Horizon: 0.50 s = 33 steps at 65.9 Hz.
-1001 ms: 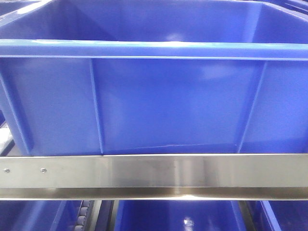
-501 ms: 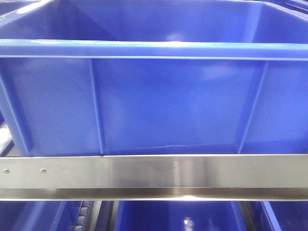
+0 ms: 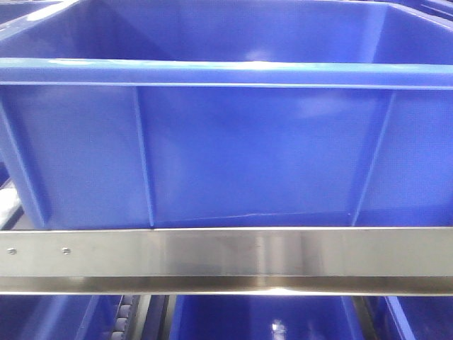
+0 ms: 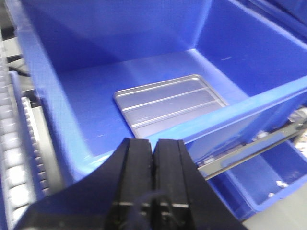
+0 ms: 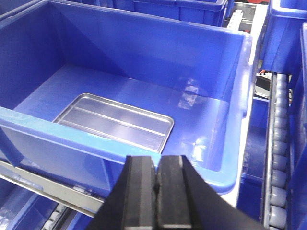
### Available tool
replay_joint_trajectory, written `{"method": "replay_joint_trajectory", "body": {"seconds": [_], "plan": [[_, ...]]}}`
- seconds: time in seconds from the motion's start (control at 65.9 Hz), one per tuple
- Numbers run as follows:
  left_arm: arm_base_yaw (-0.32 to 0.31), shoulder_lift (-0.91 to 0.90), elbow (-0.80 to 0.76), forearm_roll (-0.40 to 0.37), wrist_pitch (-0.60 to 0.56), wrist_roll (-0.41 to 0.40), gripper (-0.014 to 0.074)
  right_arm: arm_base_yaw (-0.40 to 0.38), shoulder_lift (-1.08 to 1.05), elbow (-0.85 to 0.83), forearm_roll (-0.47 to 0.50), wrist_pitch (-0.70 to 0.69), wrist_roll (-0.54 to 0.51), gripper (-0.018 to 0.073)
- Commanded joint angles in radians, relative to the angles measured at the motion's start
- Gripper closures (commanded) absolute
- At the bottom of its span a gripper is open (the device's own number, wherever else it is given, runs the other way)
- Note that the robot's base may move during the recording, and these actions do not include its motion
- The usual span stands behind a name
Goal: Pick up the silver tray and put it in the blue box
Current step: 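Raise both grippers up out of the blue bin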
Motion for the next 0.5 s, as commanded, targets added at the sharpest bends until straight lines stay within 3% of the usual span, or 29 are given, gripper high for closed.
{"method": "replay_joint_trajectory", "body": {"seconds": [0.0,0.091,0.228,0.485], "plan": [[0.075,-0.027,0.008,-0.084,-0.148,0.12,0.0701,0.004,0.01,-0.028,-0.028,-0.081,-0.01,0.0508],[0.188,-0.083,0.081,-0.141,-0.253,0.194,0.0701,0.004,0.01,-0.028,-0.028,-0.081,-0.01,0.0508],[0.329,-0.198,0.22,-0.143,-0.374,0.194,0.0701,0.004,0.01,-0.028,-0.028,-0.081,-0.01,0.0508],[0.534,-0.405,0.456,-0.186,-0.462,0.194,0.0701,0.004,0.01,-0.028,-0.028,-0.081,-0.01,0.0508]]}}
